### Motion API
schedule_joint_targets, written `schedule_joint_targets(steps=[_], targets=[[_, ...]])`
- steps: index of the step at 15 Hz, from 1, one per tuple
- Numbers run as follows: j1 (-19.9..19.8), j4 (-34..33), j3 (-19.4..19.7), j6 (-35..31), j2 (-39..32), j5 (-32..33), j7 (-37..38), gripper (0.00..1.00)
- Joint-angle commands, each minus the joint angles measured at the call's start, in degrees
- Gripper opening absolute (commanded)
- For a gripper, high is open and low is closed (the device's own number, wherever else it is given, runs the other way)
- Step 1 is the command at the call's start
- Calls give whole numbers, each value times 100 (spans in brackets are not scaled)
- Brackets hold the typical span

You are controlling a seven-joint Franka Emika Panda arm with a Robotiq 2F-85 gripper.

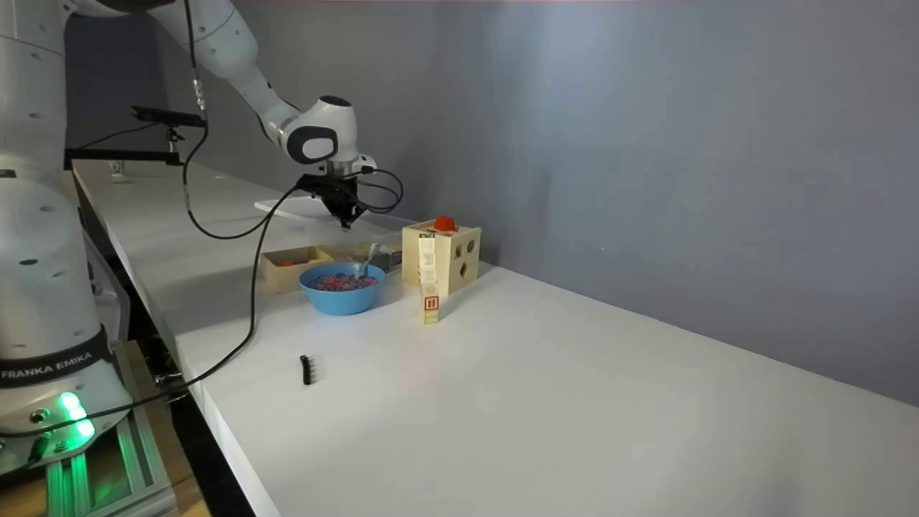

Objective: Remove the white lid from the clear container then place the objects in the wooden box into the container.

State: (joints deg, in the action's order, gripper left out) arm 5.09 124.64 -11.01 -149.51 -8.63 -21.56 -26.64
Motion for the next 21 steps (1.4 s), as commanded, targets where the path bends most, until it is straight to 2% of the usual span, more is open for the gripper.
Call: schedule_joint_targets(steps=[1,6,8,10,13,17,18,21], targets=[[-18,-207,70,138,-162,309,450,40],[-122,-150,277,64,53,577,1003,74],[-274,-107,278,144,312,197,828,88],[-420,-8,269,266,679,-265,525,99],[-459,354,492,680,1391,-273,396,100],[-465,796,1049,1394,2181,-122,263,100],[-309,374,971,1125,1653,-41,524,100],[-323,642,1204,1332,2034,-27,384,100]])
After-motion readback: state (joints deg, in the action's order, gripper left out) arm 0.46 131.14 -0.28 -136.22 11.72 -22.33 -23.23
